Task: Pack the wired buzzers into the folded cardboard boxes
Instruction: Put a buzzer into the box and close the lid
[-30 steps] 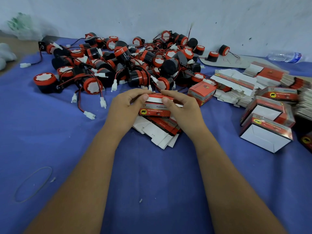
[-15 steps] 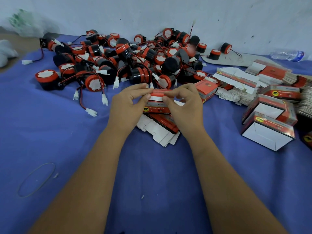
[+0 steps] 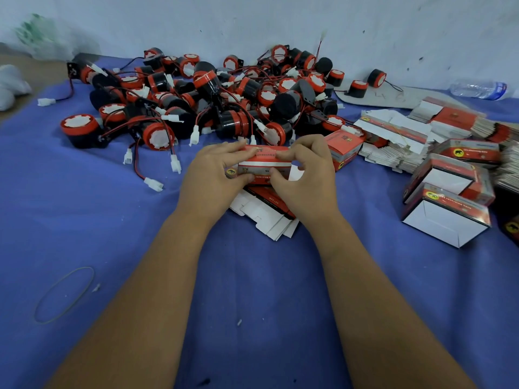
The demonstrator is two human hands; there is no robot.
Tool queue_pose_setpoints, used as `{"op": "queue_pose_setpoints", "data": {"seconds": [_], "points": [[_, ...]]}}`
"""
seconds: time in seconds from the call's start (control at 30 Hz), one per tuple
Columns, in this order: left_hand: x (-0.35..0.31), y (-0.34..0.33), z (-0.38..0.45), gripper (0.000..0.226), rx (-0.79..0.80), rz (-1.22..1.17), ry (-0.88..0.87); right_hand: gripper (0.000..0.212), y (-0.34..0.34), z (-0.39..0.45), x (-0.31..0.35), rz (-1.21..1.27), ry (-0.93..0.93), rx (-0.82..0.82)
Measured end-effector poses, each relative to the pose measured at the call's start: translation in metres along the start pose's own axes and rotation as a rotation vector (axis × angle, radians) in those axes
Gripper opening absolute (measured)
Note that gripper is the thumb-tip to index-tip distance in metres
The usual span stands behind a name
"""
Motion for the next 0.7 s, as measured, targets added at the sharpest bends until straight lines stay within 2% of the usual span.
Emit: {"op": "queue_pose_setpoints", "data": {"seconds": [0.37,0.57,0.7], "points": [[-0.007,0.004,-0.004,0.037,-0.086,0.143,-0.104,0.009,0.002,-0.004,0.010,-0.135,0.087,-0.059],[-0.035,-0.003,-0.011,0.023,-0.152,0.288,-0.327,0.014,0.001,-0.004,0.010,-0.180,0.065,-0.050],[-0.038,-0.006,-0.008,0.016,-0.132,0.264,-0.291,0.014,0.001,-0.005,0.015,-0.214,0.086,-0.044]]}}
Point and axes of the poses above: each hand's wrist, its own z-axis towards the middle knuckle, its own y-axis out of the back of the hand, x = y × z, the point moved 7 cm from there along z, towards the middle knuckle
